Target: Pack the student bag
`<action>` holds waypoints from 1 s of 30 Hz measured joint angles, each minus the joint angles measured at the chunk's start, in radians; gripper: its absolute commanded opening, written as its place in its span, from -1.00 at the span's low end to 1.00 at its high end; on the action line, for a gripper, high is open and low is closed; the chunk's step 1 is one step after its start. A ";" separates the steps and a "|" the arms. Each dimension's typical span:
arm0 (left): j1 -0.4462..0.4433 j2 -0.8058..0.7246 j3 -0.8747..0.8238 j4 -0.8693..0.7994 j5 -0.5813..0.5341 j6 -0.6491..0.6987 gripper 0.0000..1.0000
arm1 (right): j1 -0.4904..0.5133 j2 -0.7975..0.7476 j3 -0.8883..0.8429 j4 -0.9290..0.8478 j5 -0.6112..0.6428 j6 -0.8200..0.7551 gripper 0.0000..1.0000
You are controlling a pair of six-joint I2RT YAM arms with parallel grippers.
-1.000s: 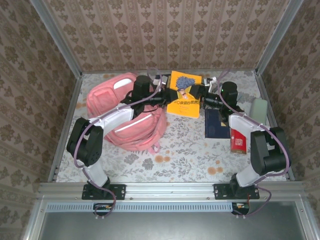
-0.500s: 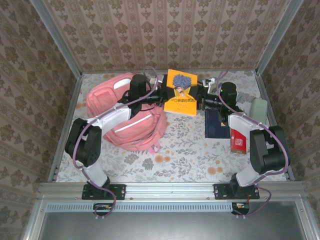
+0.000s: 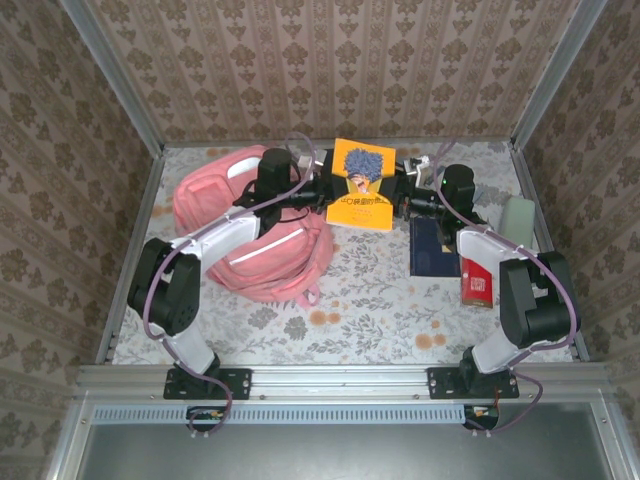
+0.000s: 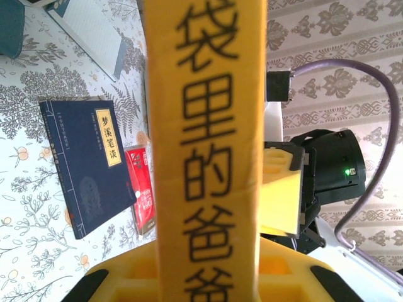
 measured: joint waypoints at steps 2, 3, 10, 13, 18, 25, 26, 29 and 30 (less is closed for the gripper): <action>0.002 0.000 0.000 -0.008 0.006 0.013 -1.00 | 0.000 0.000 0.000 0.000 -0.004 -0.001 -0.60; 0.002 0.000 0.000 -0.016 0.006 0.019 -1.00 | -0.001 0.000 0.000 -0.003 -0.006 -0.001 -0.76; 0.007 -0.005 0.001 -0.087 0.004 0.080 -0.31 | 0.001 -0.007 0.000 -0.049 -0.011 -0.024 -1.00; 0.014 -0.023 0.007 -0.193 0.002 0.154 0.03 | 0.000 -0.023 0.000 -0.092 -0.014 -0.051 -1.00; 0.062 -0.096 0.018 -0.467 -0.083 0.344 0.11 | -0.002 -0.071 0.000 -0.223 0.012 -0.135 -1.00; 0.089 -0.222 0.019 -0.839 -0.335 0.622 -0.14 | -0.002 -0.132 0.000 -0.408 0.072 -0.264 -1.00; 0.085 -0.230 0.015 -0.873 -0.370 0.654 -0.18 | -0.002 -0.135 0.000 -0.428 0.080 -0.277 -1.00; 0.065 -0.239 -0.018 -0.956 -0.467 0.731 -0.21 | -0.002 -0.151 -0.001 -0.489 0.106 -0.309 -1.00; 0.054 -0.237 -0.032 -0.979 -0.499 0.752 -0.21 | -0.002 -0.159 -0.001 -0.503 0.111 -0.315 -1.00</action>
